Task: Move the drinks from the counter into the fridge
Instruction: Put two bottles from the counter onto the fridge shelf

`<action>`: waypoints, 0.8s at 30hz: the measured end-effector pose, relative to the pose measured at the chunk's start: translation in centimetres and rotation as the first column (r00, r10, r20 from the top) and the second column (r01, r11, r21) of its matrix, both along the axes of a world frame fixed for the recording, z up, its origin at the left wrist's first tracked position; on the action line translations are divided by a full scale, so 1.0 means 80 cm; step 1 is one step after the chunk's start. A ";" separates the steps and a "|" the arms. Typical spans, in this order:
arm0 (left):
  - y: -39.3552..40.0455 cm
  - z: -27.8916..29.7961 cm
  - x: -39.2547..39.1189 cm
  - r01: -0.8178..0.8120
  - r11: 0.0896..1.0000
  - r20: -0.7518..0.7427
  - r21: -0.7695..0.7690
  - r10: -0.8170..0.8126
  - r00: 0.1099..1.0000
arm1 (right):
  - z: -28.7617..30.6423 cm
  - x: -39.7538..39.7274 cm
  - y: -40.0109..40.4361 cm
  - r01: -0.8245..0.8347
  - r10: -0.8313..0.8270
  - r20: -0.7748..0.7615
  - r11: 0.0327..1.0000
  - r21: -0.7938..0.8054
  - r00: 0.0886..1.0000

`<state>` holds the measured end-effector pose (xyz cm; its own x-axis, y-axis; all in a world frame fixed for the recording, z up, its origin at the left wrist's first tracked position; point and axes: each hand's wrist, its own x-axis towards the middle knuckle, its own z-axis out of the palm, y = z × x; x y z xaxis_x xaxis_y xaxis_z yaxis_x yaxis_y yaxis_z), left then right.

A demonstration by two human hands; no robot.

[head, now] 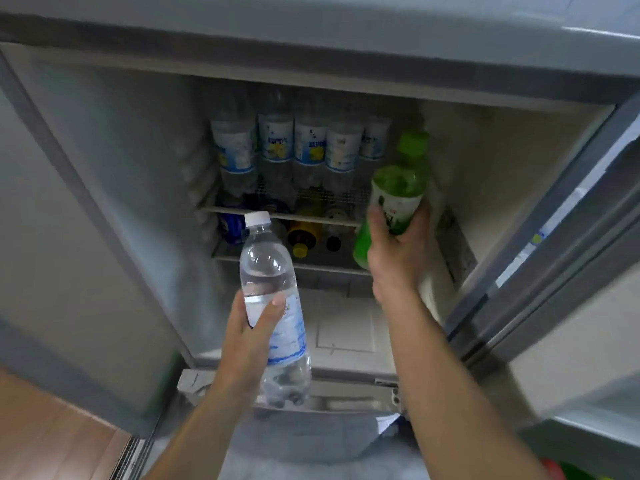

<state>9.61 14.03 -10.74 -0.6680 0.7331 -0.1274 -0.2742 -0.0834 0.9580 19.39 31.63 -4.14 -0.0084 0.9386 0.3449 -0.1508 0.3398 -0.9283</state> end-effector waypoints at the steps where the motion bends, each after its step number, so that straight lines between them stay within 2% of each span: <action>1: 0.009 0.007 -0.008 0.015 1.000 -0.034 0.002 -0.015 0.999 | 0.009 -0.010 0.015 0.012 -0.012 -0.011 1.000 0.005 1.000; 5: 0.045 0.042 -0.045 0.075 0.997 -0.149 0.020 -0.071 0.986 | 0.033 -0.051 0.080 0.051 -0.051 -0.018 0.998 0.029 0.999; 8: 0.064 0.059 -0.066 0.094 0.995 -0.183 0.039 -0.086 0.979 | 0.032 -0.072 0.121 0.098 -0.100 0.088 0.995 0.032 0.991; 11: 0.072 0.067 -0.082 0.100 0.993 -0.186 0.068 -0.086 0.979 | 0.022 -0.083 0.150 0.218 -0.224 0.248 0.975 0.051 0.943; 13: 0.075 0.067 -0.090 0.105 0.991 -0.178 0.077 -0.090 0.980 | 0.021 -0.089 0.166 0.264 -0.271 0.281 0.963 0.063 0.921; 19: 0.086 0.060 -0.102 0.125 0.988 -0.147 0.095 -0.110 0.983 | 0.038 -0.097 0.215 0.296 -0.249 0.410 0.953 -0.055 0.878; 24: 0.096 0.050 -0.106 0.124 0.988 -0.135 0.090 -0.112 0.984 | 0.038 -0.101 0.227 0.291 -0.239 0.488 0.956 -0.030 0.839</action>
